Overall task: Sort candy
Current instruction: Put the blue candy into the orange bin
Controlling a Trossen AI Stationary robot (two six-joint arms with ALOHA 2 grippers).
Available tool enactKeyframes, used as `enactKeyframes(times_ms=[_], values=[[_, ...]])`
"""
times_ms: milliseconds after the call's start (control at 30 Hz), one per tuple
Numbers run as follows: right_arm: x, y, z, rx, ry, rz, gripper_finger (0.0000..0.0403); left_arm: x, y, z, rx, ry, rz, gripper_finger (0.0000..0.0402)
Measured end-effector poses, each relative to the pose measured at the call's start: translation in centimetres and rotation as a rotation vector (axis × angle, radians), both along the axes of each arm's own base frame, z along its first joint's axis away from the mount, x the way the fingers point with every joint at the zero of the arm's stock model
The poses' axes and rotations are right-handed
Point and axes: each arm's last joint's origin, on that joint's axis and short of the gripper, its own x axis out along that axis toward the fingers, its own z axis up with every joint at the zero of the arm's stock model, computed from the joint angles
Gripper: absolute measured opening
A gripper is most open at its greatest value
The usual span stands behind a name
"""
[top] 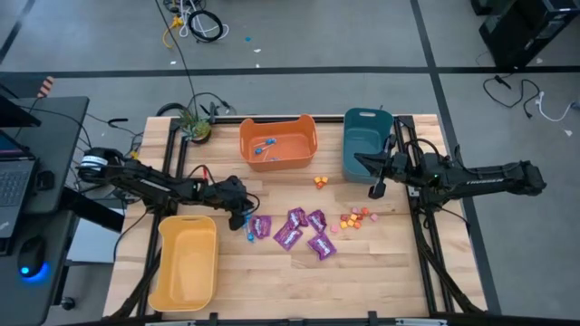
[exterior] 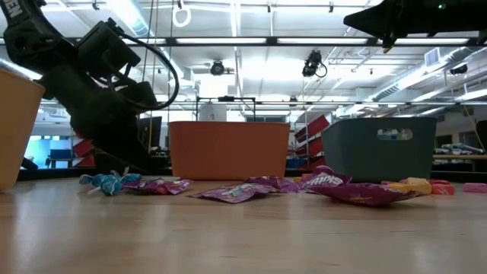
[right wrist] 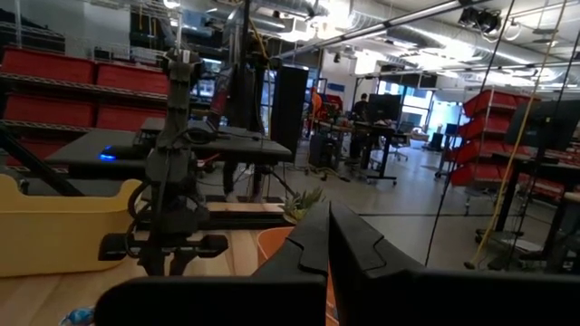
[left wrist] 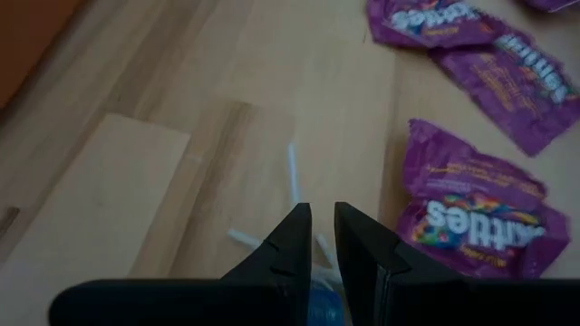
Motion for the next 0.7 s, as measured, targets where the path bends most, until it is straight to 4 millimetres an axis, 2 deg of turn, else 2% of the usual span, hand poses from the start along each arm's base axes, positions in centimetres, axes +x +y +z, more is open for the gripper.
enactKeyframes(times_ms=[367,700], values=[[0.00,0.00,-0.01,0.000,0.001,0.000,0.0000,0.05,0.04,0.06,0.017,-0.009,0.018,0.0057],[0.00,0.00,-0.02,0.000,0.002,0.000,0.0000,0.05,0.06,0.06,0.022,-0.008,0.024,0.0090]])
